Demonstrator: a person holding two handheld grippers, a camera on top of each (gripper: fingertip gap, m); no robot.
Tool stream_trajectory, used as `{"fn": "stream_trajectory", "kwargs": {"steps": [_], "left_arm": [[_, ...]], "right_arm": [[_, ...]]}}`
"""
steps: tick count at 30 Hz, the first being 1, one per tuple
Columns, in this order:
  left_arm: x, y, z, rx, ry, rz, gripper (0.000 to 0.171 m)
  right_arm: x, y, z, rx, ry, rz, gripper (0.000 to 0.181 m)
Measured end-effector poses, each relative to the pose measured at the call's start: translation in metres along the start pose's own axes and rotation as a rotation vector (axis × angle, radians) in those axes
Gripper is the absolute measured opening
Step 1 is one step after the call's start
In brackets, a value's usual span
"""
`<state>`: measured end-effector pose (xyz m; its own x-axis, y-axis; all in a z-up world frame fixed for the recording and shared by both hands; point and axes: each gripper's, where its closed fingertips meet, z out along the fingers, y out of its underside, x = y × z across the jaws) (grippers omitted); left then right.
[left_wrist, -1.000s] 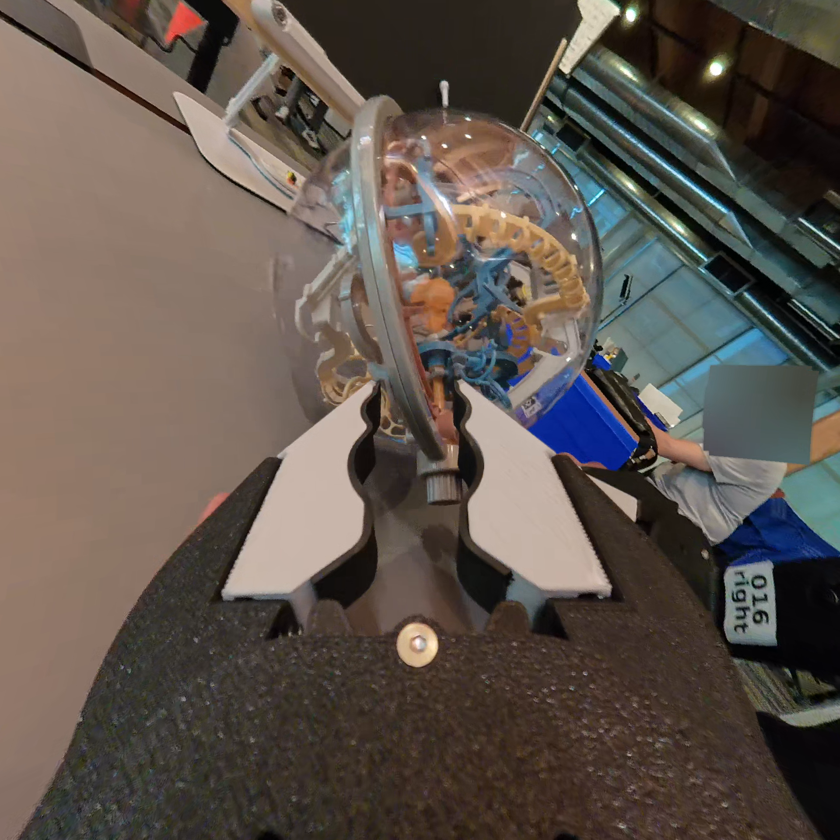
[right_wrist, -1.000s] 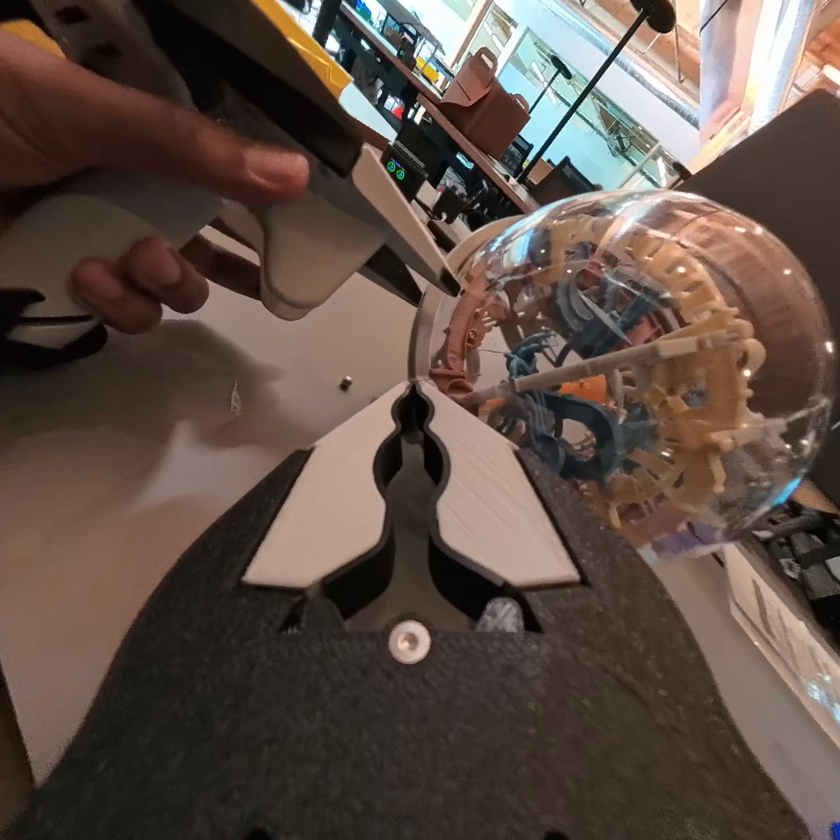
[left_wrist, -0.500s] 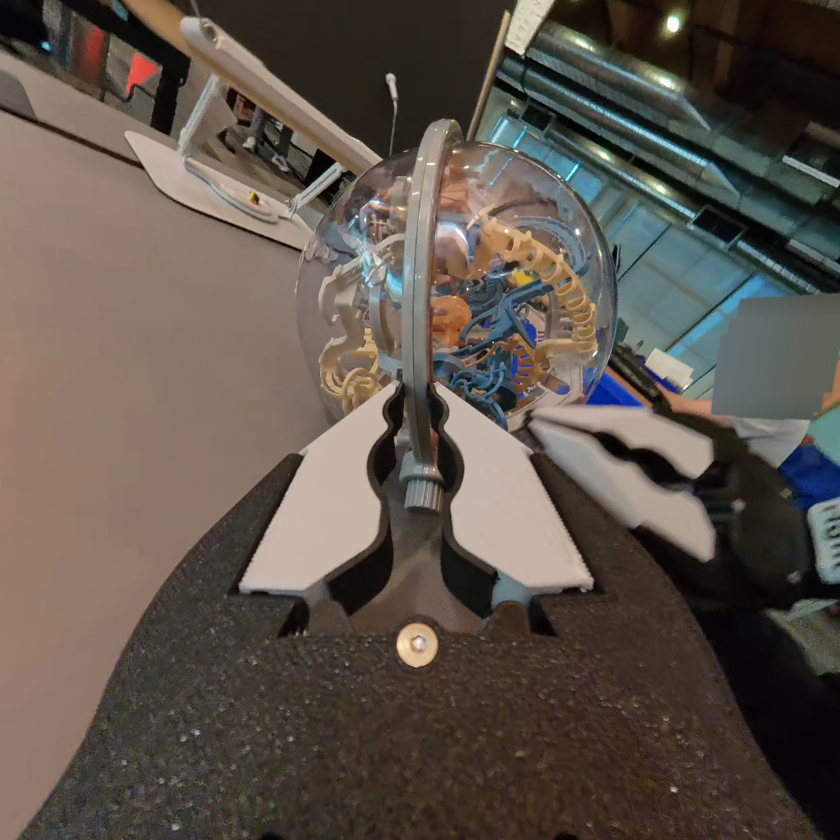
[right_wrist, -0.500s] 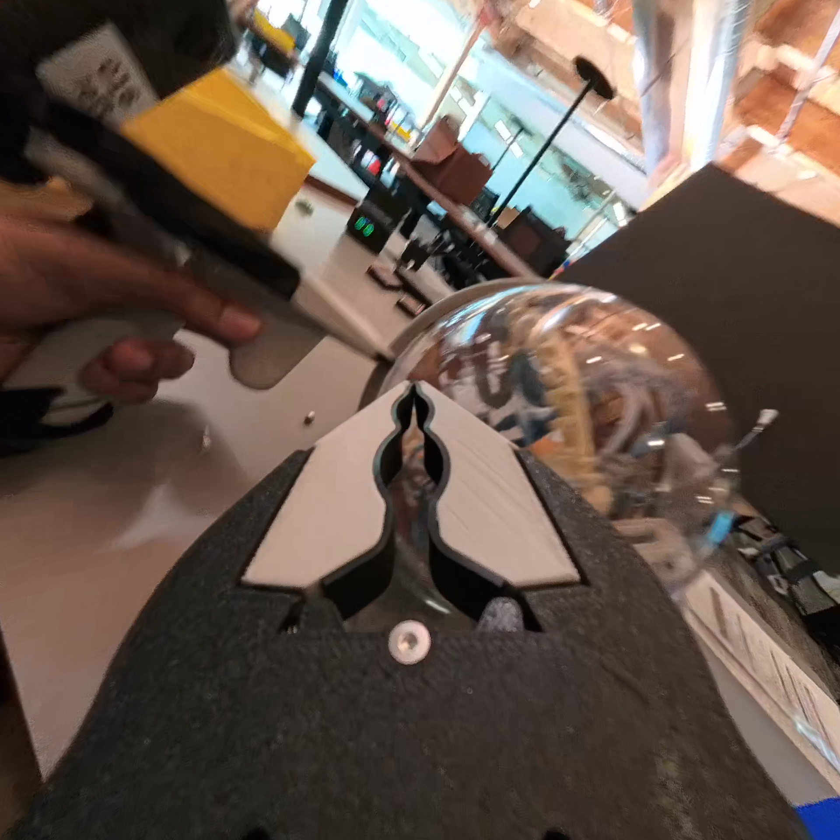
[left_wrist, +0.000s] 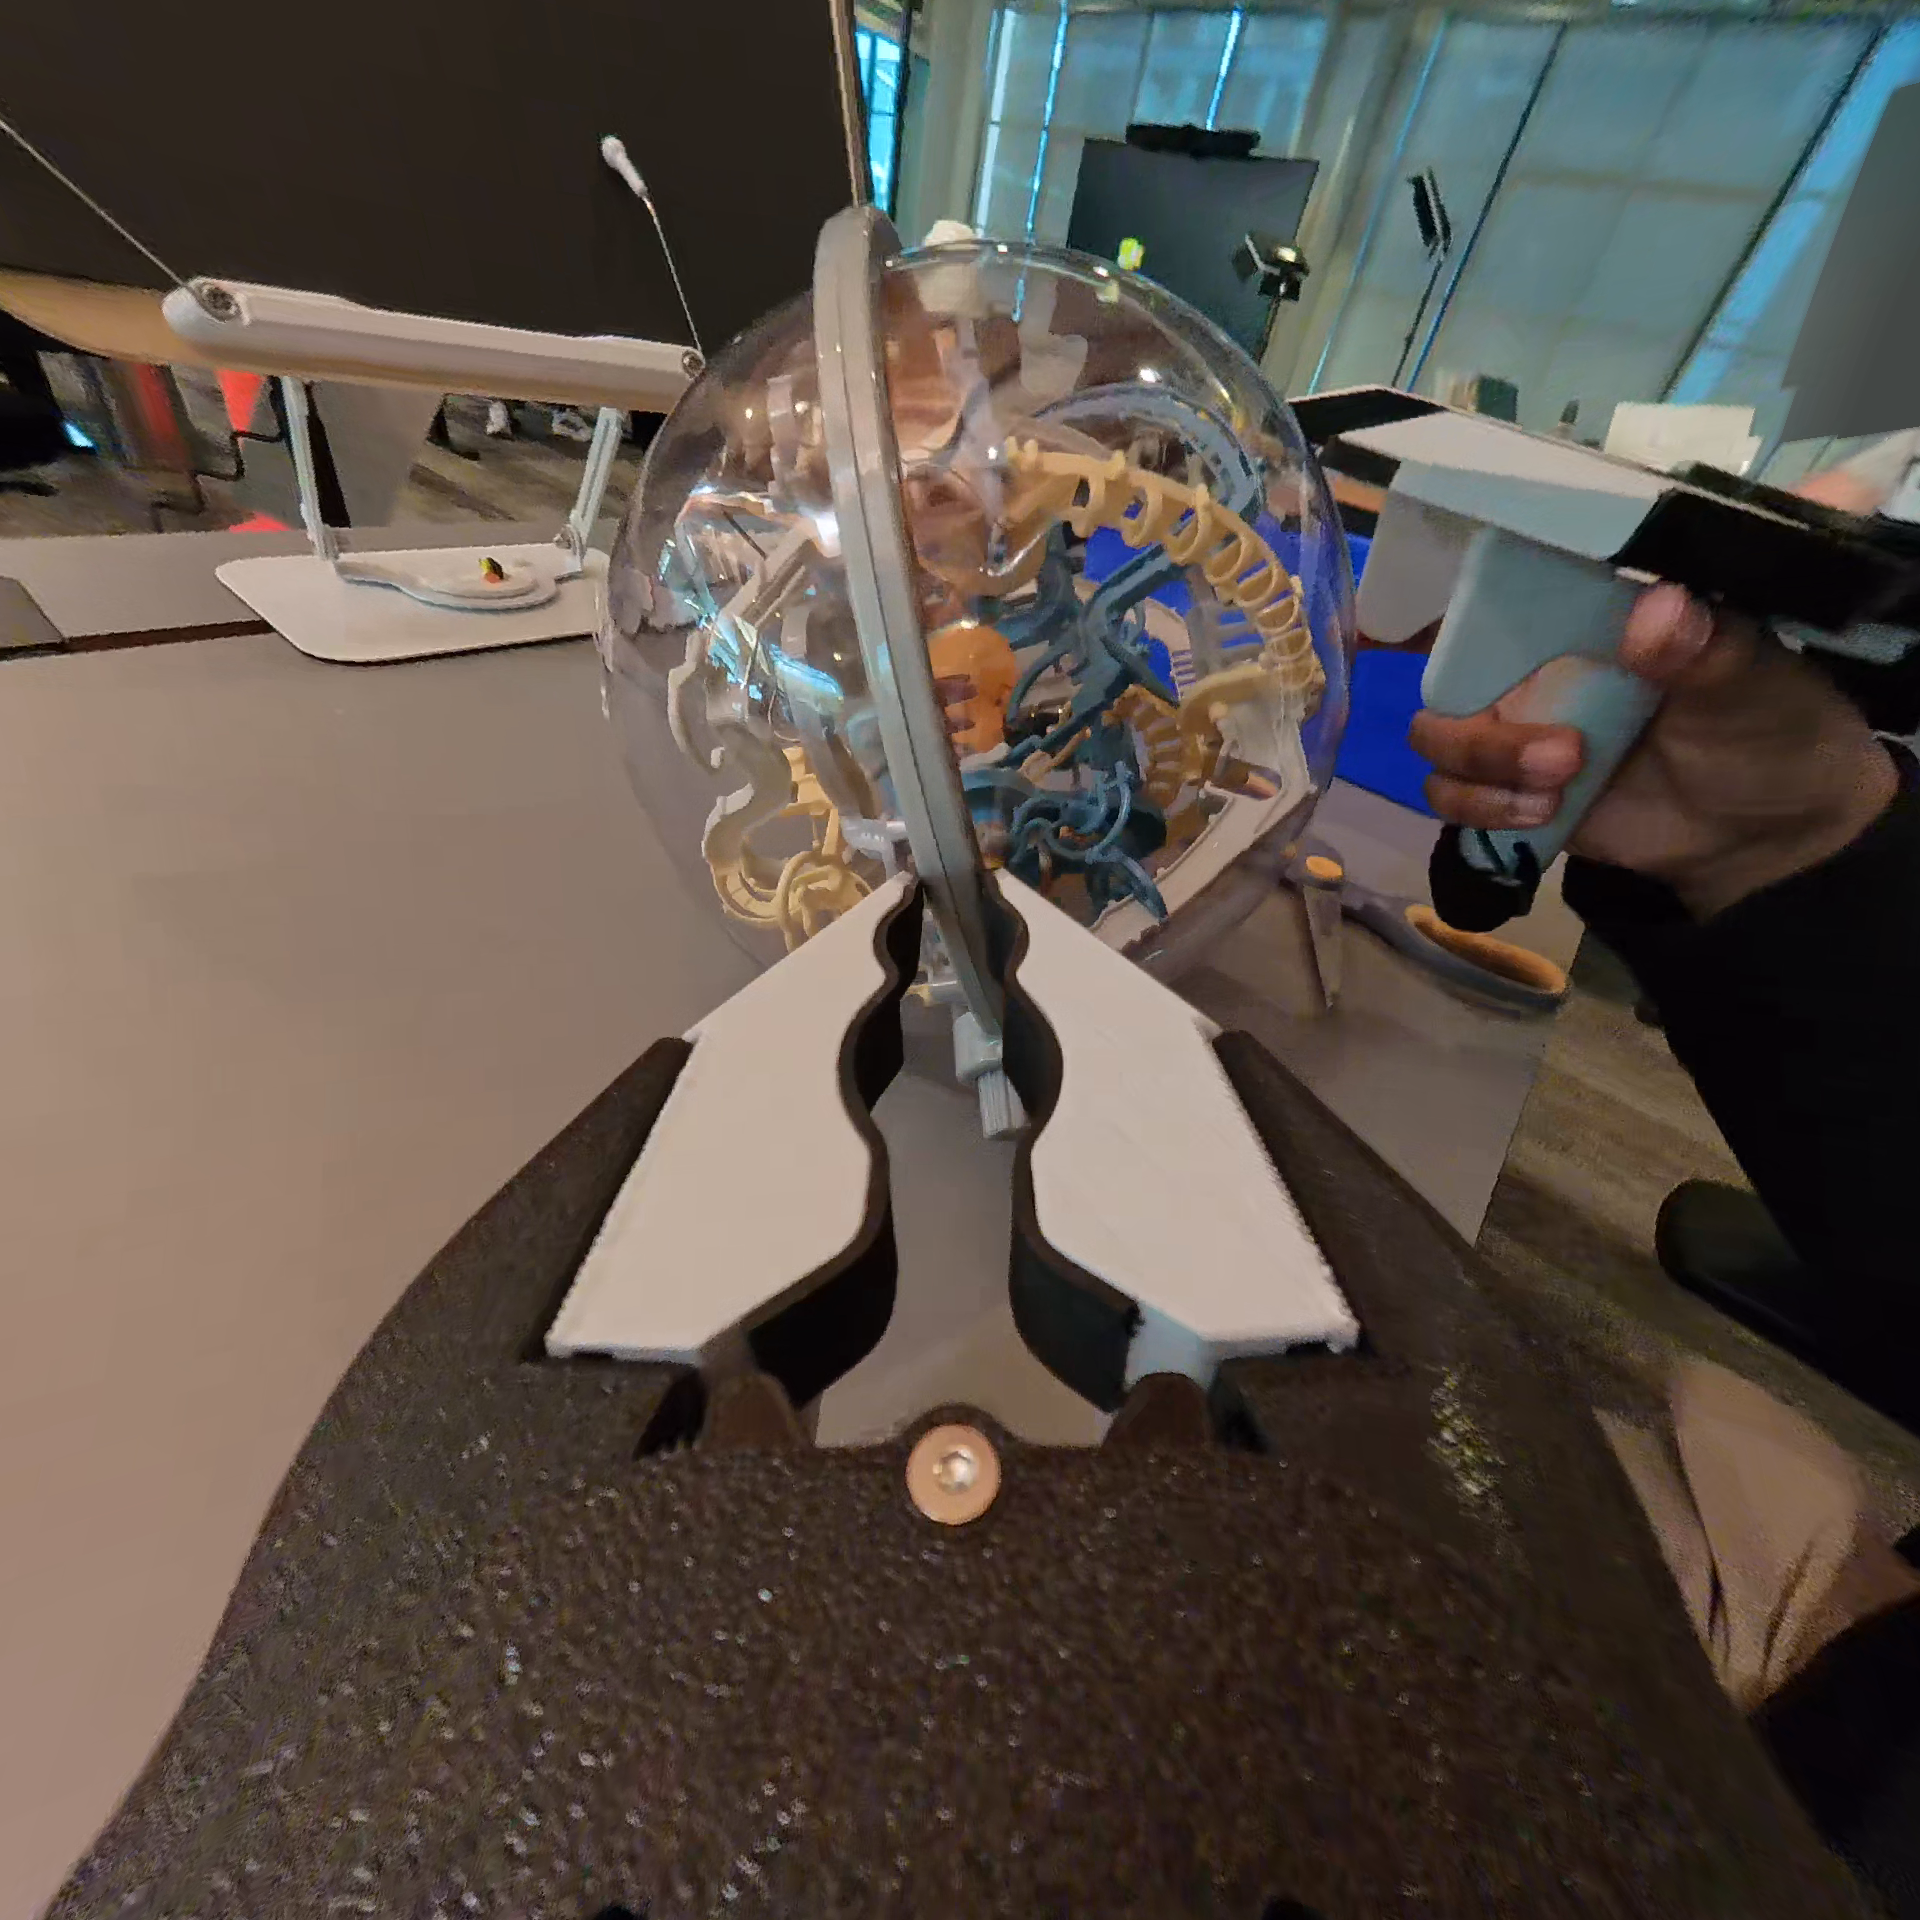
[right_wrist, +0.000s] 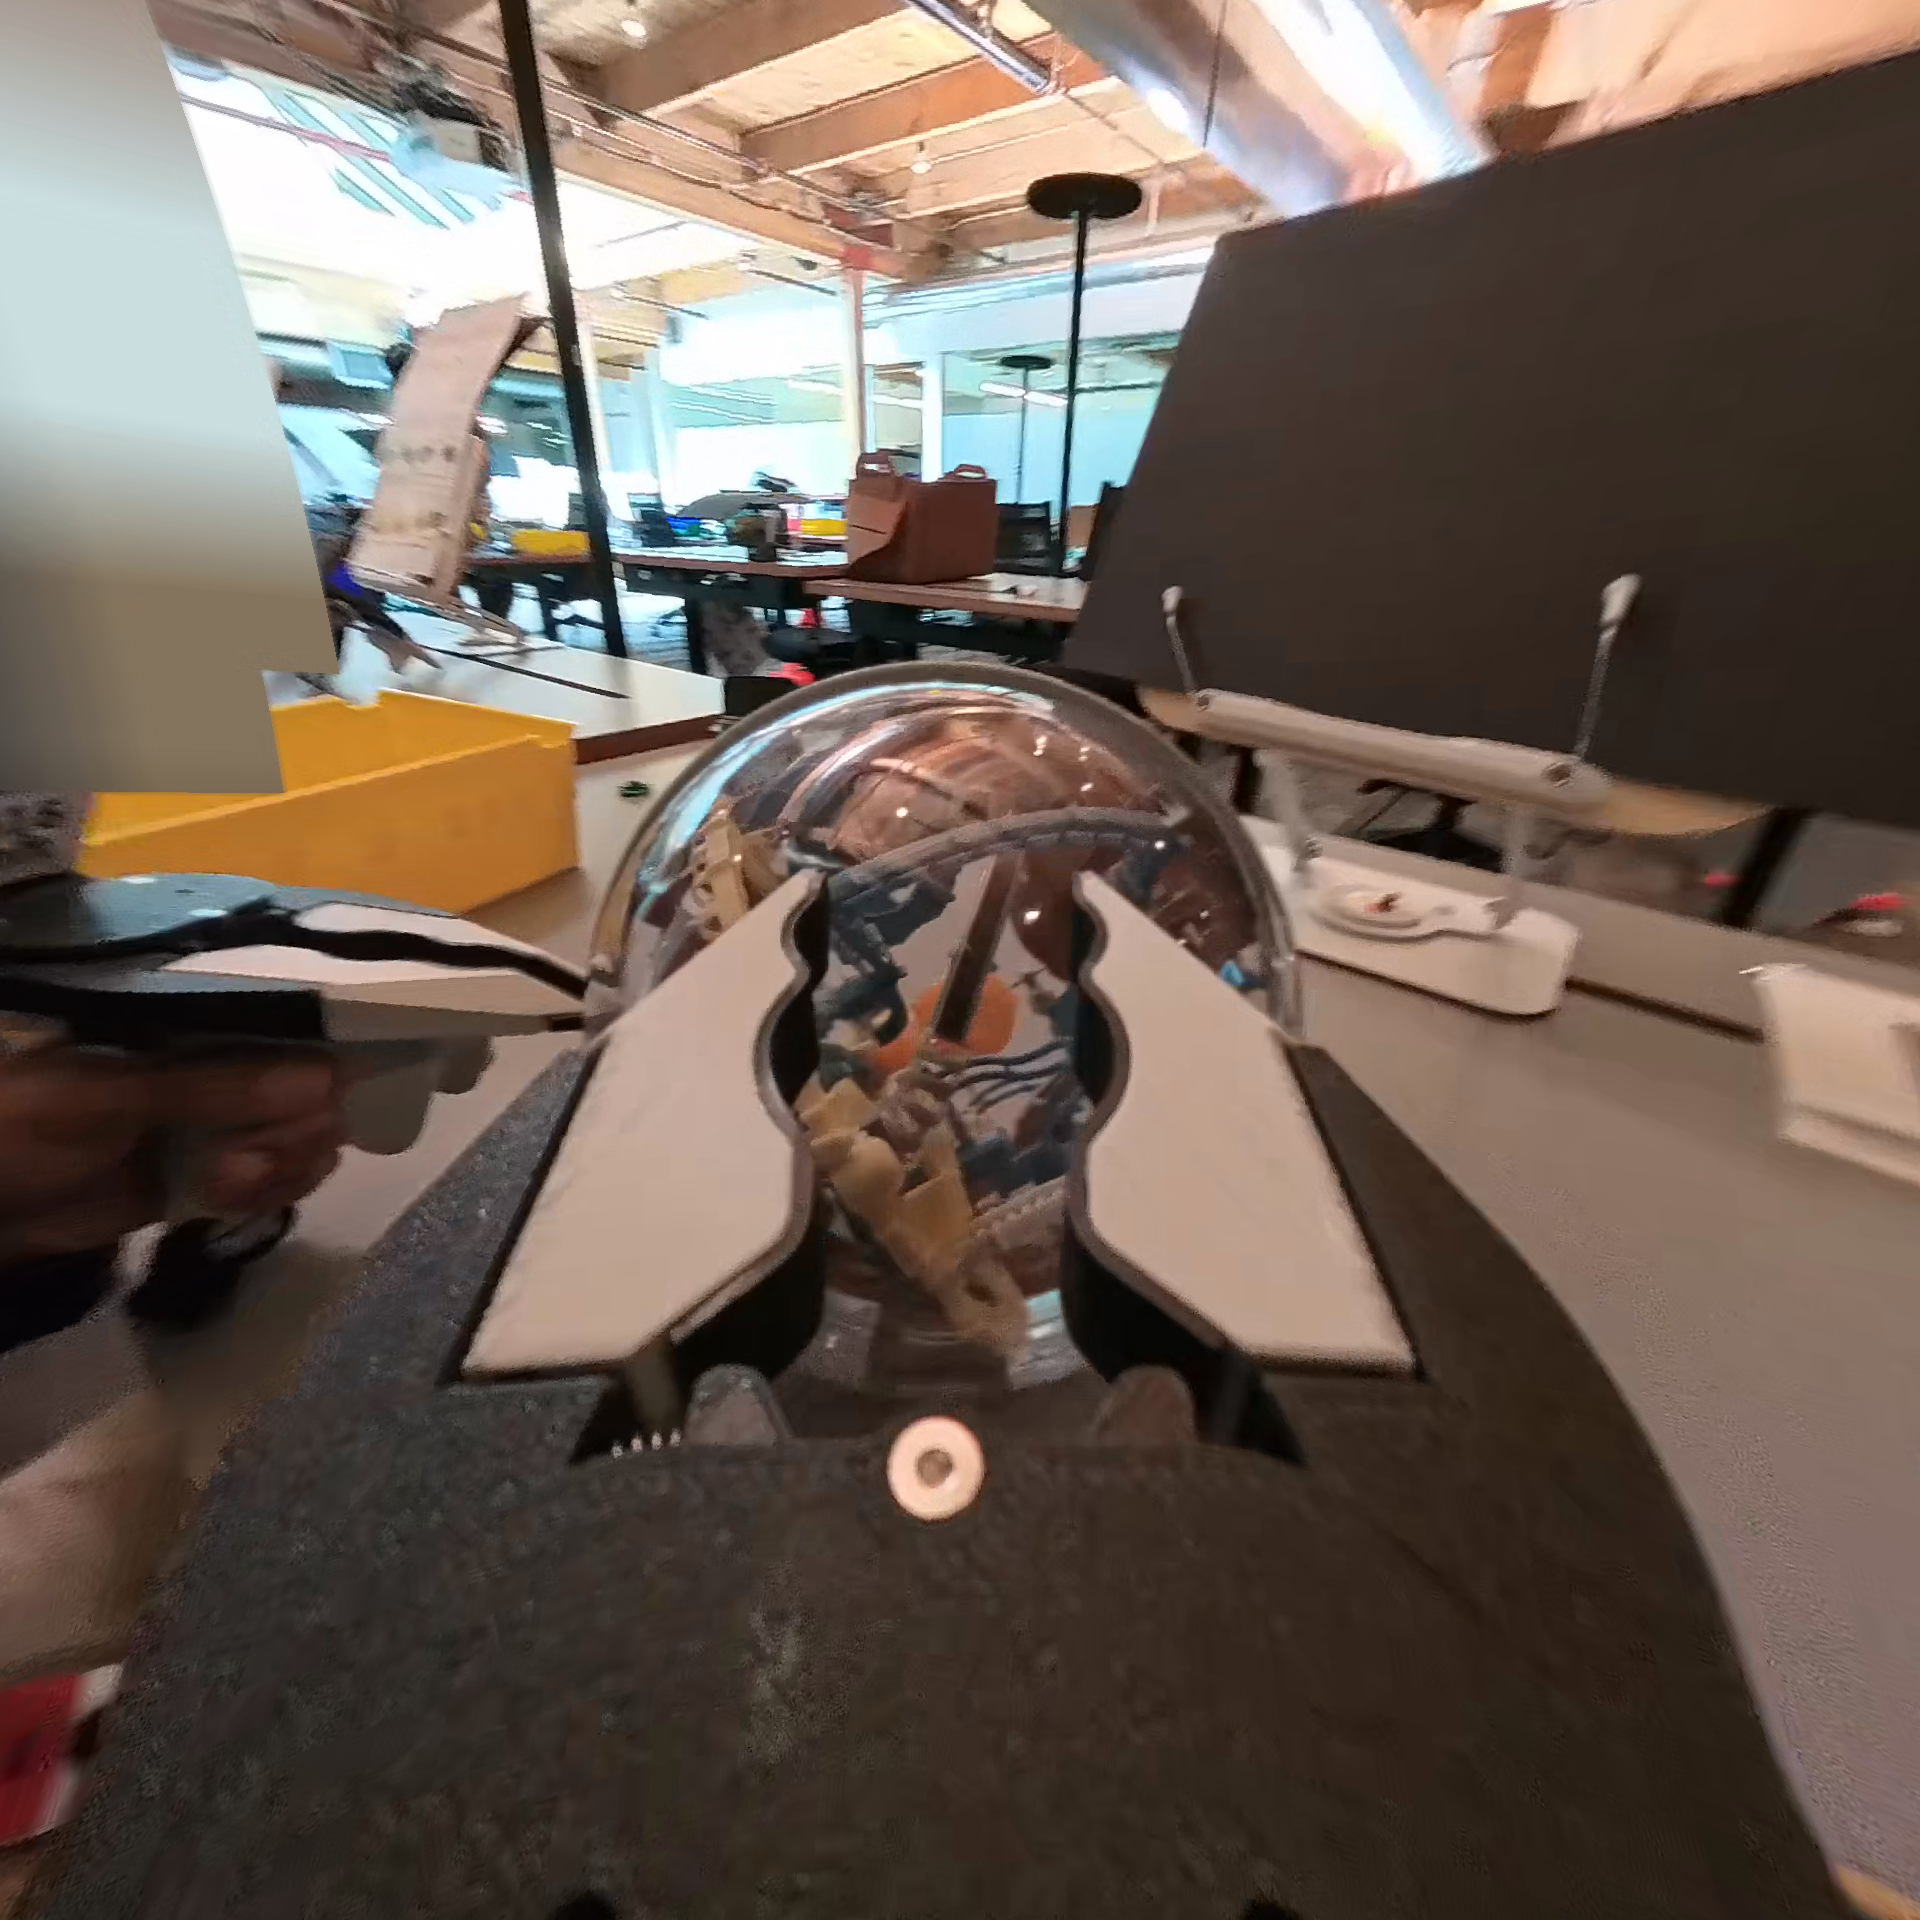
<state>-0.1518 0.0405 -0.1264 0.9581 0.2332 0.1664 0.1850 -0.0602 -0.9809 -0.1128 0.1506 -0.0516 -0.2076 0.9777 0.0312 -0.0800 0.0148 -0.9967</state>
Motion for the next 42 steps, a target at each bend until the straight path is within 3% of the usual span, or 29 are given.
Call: {"fn": "stream_trajectory", "kwargs": {"steps": [2,6,12,14,16,21,25,28,31,33,36,38,40,41,42], "left_arm": [[-0.002,-0.002,-0.002,-0.014,-0.002,0.013,0.010],[0.000,-0.039,-0.008,0.131,0.052,-0.028,0.040],[-0.012,-0.049,0.005,0.128,0.089,-0.171,0.045],[-0.015,-0.051,0.005,0.149,0.085,-0.198,0.040],[-0.023,-0.048,0.002,0.151,0.062,-0.244,0.007],[-0.025,-0.046,-0.001,0.156,0.043,-0.208,0.007],[-0.025,-0.047,0.000,0.168,0.023,-0.202,0.006],[-0.029,-0.047,0.000,0.173,-0.002,-0.208,0.006],[-0.036,-0.045,-0.002,0.168,-0.030,-0.210,0.006],[-0.039,-0.044,-0.004,0.169,-0.030,-0.223,0.007],[-0.039,-0.043,-0.004,0.168,-0.032,-0.219,0.007],[-0.035,-0.044,-0.003,0.164,-0.026,-0.202,0.007],[-0.019,-0.047,0.000,0.153,0.029,-0.192,0.007],[-0.007,-0.049,0.003,0.143,0.058,-0.177,0.007],[-0.018,-0.049,0.002,0.139,-0.055,-0.128,0.007]], "right_arm": [[-0.006,0.000,0.000,0.012,-0.055,0.050,0.046],[-0.013,-0.002,-0.001,0.015,-0.109,0.078,0.033],[-0.013,-0.002,0.002,0.021,-0.066,0.066,0.017],[-0.006,-0.002,0.003,0.023,-0.021,0.091,0.007],[-0.002,0.000,0.003,0.014,-0.012,0.112,0.003],[-0.005,-0.001,0.005,0.022,-0.035,0.137,0.000],[-0.004,0.000,0.005,-0.002,-0.025,0.063,0.000],[-0.013,-0.004,0.000,-0.058,-0.121,-0.044,0.000],[-0.018,-0.025,-0.015,-0.059,-0.195,-0.111,0.000],[-0.005,-0.045,-0.028,-0.038,-0.160,-0.108,0.000],[0.017,-0.061,-0.048,-0.033,-0.144,0.055,0.000],[0.022,-0.052,-0.048,-0.065,-0.178,0.185,0.000],[0.004,0.003,-0.020,-0.280,-0.216,0.205,0.000],[0.001,0.010,-0.006,-0.252,-0.178,0.170,0.000],[-0.007,0.012,-0.003,-0.246,-0.203,0.173,0.000]]}}
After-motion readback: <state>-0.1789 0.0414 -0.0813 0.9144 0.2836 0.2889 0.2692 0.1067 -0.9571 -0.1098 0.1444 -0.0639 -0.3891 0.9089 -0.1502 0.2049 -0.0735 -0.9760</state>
